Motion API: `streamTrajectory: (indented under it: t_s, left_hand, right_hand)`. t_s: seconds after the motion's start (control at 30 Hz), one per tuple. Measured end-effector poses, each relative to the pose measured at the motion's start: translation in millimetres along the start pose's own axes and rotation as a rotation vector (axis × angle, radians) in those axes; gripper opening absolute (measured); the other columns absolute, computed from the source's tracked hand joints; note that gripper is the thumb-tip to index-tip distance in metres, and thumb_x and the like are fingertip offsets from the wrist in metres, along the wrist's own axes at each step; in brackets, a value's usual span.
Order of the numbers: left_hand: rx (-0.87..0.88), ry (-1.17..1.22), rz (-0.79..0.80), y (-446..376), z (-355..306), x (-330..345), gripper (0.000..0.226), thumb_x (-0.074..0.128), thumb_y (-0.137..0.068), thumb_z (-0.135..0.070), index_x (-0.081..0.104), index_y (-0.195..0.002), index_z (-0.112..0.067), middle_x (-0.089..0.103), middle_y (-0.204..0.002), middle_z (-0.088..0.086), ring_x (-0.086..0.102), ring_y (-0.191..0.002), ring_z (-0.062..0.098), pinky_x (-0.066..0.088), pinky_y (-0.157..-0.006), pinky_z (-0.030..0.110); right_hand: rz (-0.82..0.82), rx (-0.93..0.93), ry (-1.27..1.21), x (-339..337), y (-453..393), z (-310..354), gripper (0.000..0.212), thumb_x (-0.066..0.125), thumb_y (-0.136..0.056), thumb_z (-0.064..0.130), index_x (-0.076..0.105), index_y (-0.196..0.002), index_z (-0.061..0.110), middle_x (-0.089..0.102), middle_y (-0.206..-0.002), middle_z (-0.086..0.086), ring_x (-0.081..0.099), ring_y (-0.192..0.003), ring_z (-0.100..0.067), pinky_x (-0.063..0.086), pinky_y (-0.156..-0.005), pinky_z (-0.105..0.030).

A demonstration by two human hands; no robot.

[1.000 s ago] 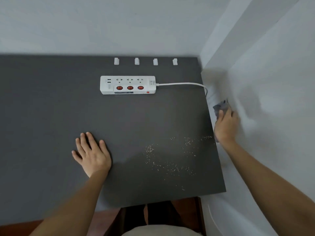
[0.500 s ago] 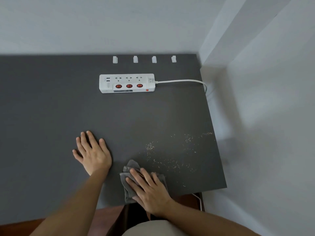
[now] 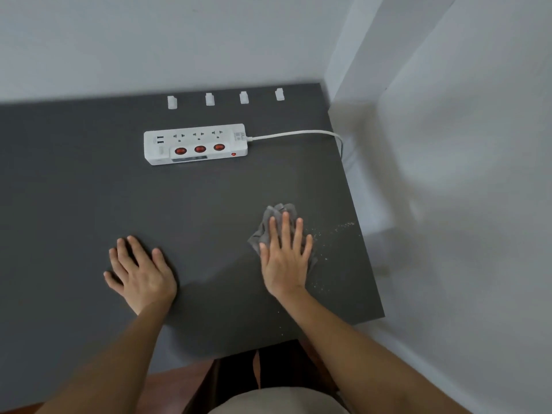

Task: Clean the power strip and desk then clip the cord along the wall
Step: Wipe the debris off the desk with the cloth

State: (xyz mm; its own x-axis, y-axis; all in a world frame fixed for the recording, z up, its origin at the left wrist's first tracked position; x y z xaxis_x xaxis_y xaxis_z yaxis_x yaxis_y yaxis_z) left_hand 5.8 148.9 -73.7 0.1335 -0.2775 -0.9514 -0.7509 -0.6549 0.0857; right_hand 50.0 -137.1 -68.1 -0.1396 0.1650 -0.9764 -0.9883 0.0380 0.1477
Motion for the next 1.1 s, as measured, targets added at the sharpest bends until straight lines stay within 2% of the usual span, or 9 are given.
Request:
streamTrajectory:
  t_s: [0.2,0.3,0.4,0.47,0.57,0.7,0.8,0.93,1.1]
  left_hand:
    - [0.006,0.010,0.001,0,1,0,0.057,0.029,-0.100,-0.039,0.023,-0.149,-0.010,0.023,-0.158,0.015,0.016,-0.147,0.033,0.011,-0.114,0.062]
    - [0.010,0.006,0.000,0,2,1,0.058,0.029,-0.099,-0.039,0.023,-0.149,-0.010,0.023,-0.158,0.014,0.016,-0.147,0.033,0.011,-0.114,0.061]
    - [-0.002,-0.003,0.008,-1,4,3,0.058,0.028,-0.100,-0.040,0.022,-0.149,-0.011,0.023,-0.158,0.013,0.015,-0.147,0.032,0.011,-0.115,0.061]
    - [0.002,-0.009,0.015,-2,6,6,0.058,0.026,-0.100,-0.042,0.021,-0.149,-0.012,0.023,-0.158,0.013,0.015,-0.147,0.032,0.011,-0.115,0.060]
    - [-0.006,-0.001,0.013,-3,8,8,0.058,0.026,-0.099,-0.042,0.021,-0.149,-0.013,0.024,-0.158,0.013,0.016,-0.147,0.032,0.012,-0.114,0.061]
    - [0.007,0.004,0.005,-2,8,9,0.058,0.027,-0.099,-0.042,0.022,-0.149,-0.012,0.024,-0.157,0.014,0.017,-0.146,0.033,0.013,-0.113,0.062]
    - [0.005,0.015,0.001,-2,7,9,0.059,0.028,-0.099,-0.041,0.022,-0.149,-0.011,0.024,-0.157,0.014,0.016,-0.146,0.033,0.013,-0.113,0.063]
    - [0.012,0.017,-0.022,-3,7,8,0.058,0.031,-0.099,-0.039,0.023,-0.148,-0.010,0.025,-0.156,0.015,0.017,-0.146,0.034,0.013,-0.112,0.063]
    - [0.013,0.007,-0.025,-2,7,9,0.058,0.030,-0.099,-0.040,0.022,-0.148,-0.011,0.025,-0.156,0.015,0.017,-0.146,0.034,0.013,-0.112,0.064]
  right_hand:
    - [-0.066,0.257,-0.001,-16,-24,-98,0.058,0.021,-0.097,0.049,0.005,-0.150,0.032,0.009,-0.161,-0.004,0.014,-0.145,-0.036,0.019,-0.113,-0.056]
    - [-0.062,0.304,-0.002,-29,-30,-142,0.053,0.029,-0.099,0.041,0.020,-0.148,0.023,0.029,-0.154,-0.012,0.043,-0.121,-0.040,0.041,-0.097,-0.049]
    - [-0.117,0.373,-0.060,-56,-39,-181,0.042,0.034,-0.100,0.026,0.041,-0.134,0.004,0.048,-0.132,-0.024,0.051,-0.103,-0.044,0.043,-0.089,-0.047]
    - [-0.242,0.368,-0.082,-81,-35,-178,0.039,0.034,-0.100,0.024,0.046,-0.128,-0.001,0.051,-0.127,-0.025,0.050,-0.101,-0.043,0.042,-0.088,-0.046]
    - [-0.350,0.097,-0.068,-97,-5,-96,0.041,0.033,-0.100,0.029,0.044,-0.132,0.005,0.048,-0.134,-0.015,0.047,-0.109,-0.030,0.044,-0.088,-0.041]
    - [-0.054,-0.269,-0.072,-33,88,22,0.053,0.037,-0.097,0.041,0.037,-0.141,0.014,0.041,-0.147,-0.009,0.047,-0.115,-0.028,0.046,-0.092,-0.039]
    - [0.148,-0.371,0.035,11,122,28,0.069,0.044,-0.089,0.053,0.028,-0.146,0.019,0.026,-0.157,-0.004,0.047,-0.125,-0.027,0.048,-0.095,-0.040]
    - [0.159,-0.289,0.110,15,106,-29,0.066,0.032,-0.094,0.050,0.013,-0.151,0.020,0.011,-0.161,-0.004,0.016,-0.147,-0.029,0.021,-0.112,-0.047]
    - [0.144,-0.060,0.079,3,95,-94,0.059,0.017,-0.098,0.047,0.011,-0.151,0.022,0.013,-0.161,-0.003,0.008,-0.148,-0.027,0.017,-0.116,-0.047]
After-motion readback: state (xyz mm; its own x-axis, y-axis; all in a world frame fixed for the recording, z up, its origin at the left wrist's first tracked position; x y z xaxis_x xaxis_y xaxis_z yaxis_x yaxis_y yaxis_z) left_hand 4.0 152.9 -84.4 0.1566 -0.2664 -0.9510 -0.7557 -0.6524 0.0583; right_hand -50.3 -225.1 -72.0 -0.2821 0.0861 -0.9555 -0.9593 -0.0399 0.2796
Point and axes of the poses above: each hand's wrist, its own y-axis away from the middle knuckle, its own x-axis out of the palm, z = x × y, the point moved 6 cm from there along -y, towards the middle knuckle
